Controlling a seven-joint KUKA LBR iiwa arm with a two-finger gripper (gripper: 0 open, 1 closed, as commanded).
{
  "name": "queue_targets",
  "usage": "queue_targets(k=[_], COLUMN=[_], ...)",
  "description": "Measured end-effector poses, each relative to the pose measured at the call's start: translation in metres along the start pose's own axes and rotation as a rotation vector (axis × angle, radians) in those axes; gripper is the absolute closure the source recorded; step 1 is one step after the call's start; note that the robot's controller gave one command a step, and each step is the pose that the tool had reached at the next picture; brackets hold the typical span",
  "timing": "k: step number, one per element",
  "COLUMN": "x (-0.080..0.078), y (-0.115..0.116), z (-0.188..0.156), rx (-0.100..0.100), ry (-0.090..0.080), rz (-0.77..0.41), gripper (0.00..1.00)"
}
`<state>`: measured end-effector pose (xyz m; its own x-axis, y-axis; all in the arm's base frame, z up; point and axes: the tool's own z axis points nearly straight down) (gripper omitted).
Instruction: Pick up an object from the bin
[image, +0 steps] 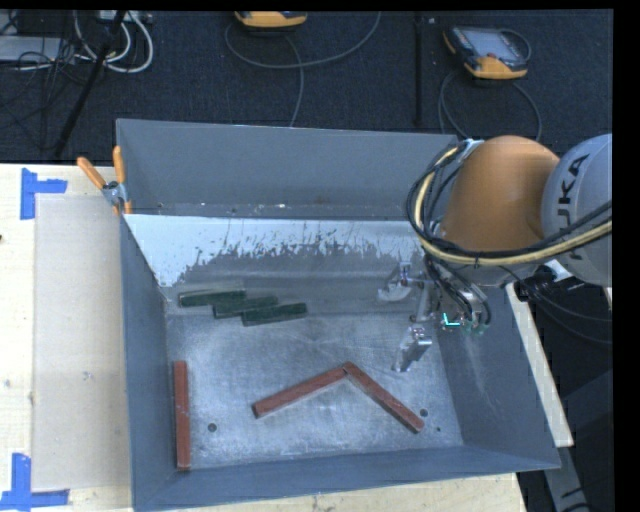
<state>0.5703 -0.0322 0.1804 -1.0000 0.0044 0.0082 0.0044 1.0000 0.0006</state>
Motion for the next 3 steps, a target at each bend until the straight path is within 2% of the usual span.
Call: queue_targets(k=[1, 2, 3], x=[-0.002, 0.008, 0.007], y=[0.000, 0.025, 0.029], z=[-0.004, 0.036, 0.104], rx=[0.000, 0.002, -0.002], ry=[-0.007, -0.016, -0.024], rz=[-0.001, 0.034, 0.111], gripper=[0.00, 0.00, 1.00])
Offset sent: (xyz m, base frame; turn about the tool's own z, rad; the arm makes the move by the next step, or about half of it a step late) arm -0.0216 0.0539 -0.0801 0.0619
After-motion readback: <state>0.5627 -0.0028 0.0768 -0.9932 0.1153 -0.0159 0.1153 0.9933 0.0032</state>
